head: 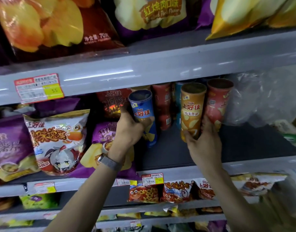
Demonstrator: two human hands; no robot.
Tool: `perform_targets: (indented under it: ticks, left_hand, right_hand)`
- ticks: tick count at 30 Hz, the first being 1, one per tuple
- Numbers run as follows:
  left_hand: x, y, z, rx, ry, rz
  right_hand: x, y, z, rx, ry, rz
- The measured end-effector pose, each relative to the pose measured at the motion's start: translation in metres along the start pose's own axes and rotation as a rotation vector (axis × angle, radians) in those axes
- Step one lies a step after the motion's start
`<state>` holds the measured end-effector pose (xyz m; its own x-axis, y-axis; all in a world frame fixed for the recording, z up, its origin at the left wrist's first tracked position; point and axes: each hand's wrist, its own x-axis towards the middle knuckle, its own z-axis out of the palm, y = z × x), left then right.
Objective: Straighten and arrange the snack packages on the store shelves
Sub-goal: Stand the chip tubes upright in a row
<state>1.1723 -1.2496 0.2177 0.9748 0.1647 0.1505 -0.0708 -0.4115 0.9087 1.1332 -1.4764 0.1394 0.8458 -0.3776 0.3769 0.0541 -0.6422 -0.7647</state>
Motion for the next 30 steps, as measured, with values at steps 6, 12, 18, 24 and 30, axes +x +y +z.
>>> perform_targets:
  ticks: [6,12,18,24,30]
  left_hand:
    - [-0.018,0.009,-0.014,0.096,0.027,0.06]
    - [-0.061,0.026,-0.062,-0.125,0.011,0.051]
    - [-0.088,0.026,-0.087,-0.256,-0.009,0.093]
    - [-0.105,0.016,-0.09,-0.32,0.013,0.051]
    - [-0.111,0.016,-0.091,-0.32,0.021,0.052]
  right_hand:
    - [0.009,-0.007,0.013,0.027,-0.061,0.026]
    - [0.006,-0.014,0.024,0.138,-0.169,0.028]
    - [-0.007,-0.041,0.049,0.199,-0.247,0.007]
    - [-0.01,-0.065,0.079,0.227,-0.306,-0.045]
    - [-0.008,-0.07,0.087,0.214,-0.318,-0.057]
